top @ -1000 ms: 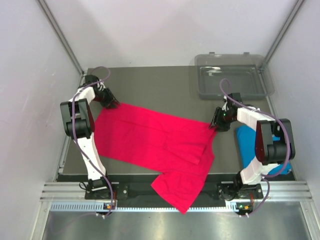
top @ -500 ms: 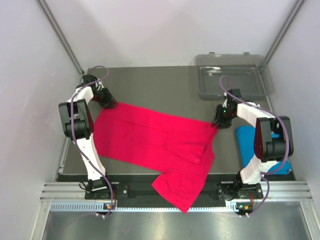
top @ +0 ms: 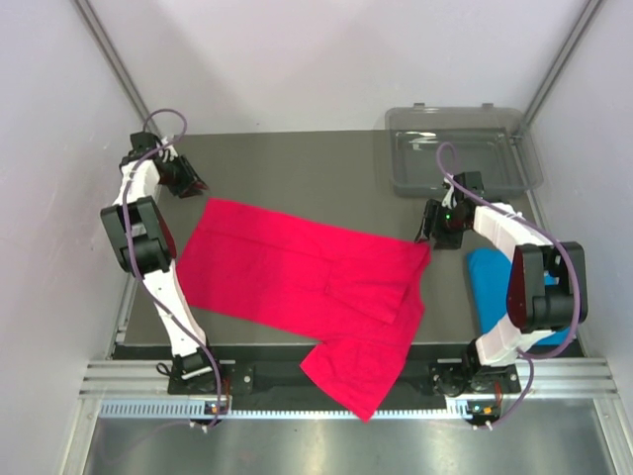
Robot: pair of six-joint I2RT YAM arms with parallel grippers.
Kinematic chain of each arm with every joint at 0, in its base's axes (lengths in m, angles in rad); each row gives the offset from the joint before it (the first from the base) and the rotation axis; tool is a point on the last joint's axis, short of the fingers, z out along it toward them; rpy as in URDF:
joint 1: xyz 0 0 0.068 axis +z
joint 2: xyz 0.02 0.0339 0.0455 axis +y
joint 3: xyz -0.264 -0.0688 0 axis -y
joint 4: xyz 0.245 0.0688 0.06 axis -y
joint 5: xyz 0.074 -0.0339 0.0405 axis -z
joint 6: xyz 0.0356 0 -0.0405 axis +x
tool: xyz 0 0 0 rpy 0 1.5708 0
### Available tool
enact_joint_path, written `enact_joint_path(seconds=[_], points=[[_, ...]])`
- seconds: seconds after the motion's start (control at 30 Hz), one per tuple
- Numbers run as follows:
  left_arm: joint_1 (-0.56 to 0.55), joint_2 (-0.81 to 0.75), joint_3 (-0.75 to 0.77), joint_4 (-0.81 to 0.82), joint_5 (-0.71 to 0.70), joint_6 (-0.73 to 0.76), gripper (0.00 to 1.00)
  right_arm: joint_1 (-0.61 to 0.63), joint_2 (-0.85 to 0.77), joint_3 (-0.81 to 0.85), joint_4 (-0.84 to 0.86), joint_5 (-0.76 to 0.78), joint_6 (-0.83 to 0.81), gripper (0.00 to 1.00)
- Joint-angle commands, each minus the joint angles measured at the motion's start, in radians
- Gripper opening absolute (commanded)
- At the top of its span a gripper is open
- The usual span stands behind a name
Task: Fold and stack the t-shirts
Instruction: Fold the tshirt
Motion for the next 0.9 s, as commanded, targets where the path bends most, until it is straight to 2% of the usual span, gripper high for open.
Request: enact_joint_path(seconds=[0.0,0.17,0.27,0.6,0.87], points=[[-0.001,0.086,0.097,-0.079,0.026,0.091,0.36,-0.022,0.017,0.057,-0.005,-0.020,-0.052,0.59],[-0.004,0.111,0.090,-0.041,0.107,0.095,0.36,-0.036,0.048,0.077,-0.027,-0.045,-0.072,0.60],[-0.015,0.061,-0.003,0.030,0.106,0.118,0.40,-0.044,0.030,0.076,-0.030,-0.057,-0.076,0.62],[-0.021,-0.005,-0.143,0.065,-0.054,0.200,0.40,-0.059,0.048,0.057,-0.036,-0.089,-0.098,0.66],[-0.022,0.047,-0.097,0.062,-0.070,0.212,0.36,-0.059,0.085,0.074,-0.033,-0.079,-0.109,0.64]])
